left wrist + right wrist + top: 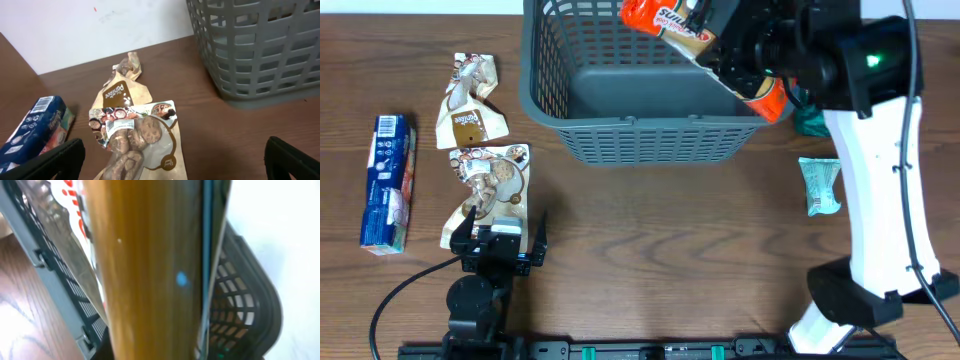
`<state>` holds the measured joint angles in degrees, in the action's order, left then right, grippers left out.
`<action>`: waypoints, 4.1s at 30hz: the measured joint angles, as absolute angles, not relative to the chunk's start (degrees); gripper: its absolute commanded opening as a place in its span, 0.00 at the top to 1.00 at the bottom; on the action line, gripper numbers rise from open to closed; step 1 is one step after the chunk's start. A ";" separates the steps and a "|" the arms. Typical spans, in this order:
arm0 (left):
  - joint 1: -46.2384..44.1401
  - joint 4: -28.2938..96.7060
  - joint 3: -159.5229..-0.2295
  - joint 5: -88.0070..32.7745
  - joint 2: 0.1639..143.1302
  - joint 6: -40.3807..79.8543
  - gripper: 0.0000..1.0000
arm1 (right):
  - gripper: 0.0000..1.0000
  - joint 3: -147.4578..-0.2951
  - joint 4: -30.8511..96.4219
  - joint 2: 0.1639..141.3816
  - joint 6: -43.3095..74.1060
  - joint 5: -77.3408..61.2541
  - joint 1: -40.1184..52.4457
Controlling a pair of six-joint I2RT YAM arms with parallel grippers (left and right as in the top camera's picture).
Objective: Pack container
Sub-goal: 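Carry the spaghetti pack over the grey basket and lower it in, then open the right gripper and withdraw it from the basket, then move the right gripper over the green Nescafé pouch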
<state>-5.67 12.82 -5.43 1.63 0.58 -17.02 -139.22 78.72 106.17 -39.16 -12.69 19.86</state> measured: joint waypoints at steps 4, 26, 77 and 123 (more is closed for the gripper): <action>-5.69 12.80 -5.43 1.63 0.58 -16.99 0.01 | 0.99 -139.22 78.28 108.27 -39.66 -12.67 19.86; -5.69 12.80 -5.43 1.65 0.58 -17.02 0.01 | 0.99 -139.44 78.65 118.83 -41.87 -16.78 20.86; -5.67 12.80 -5.43 1.63 0.58 -16.99 0.01 | 0.99 -139.44 88.82 133.25 -54.74 -21.71 20.97; -5.67 12.82 -5.43 1.63 0.58 -16.99 0.01 | 0.01 -166.95 97.06 123.39 2.55 19.09 1.41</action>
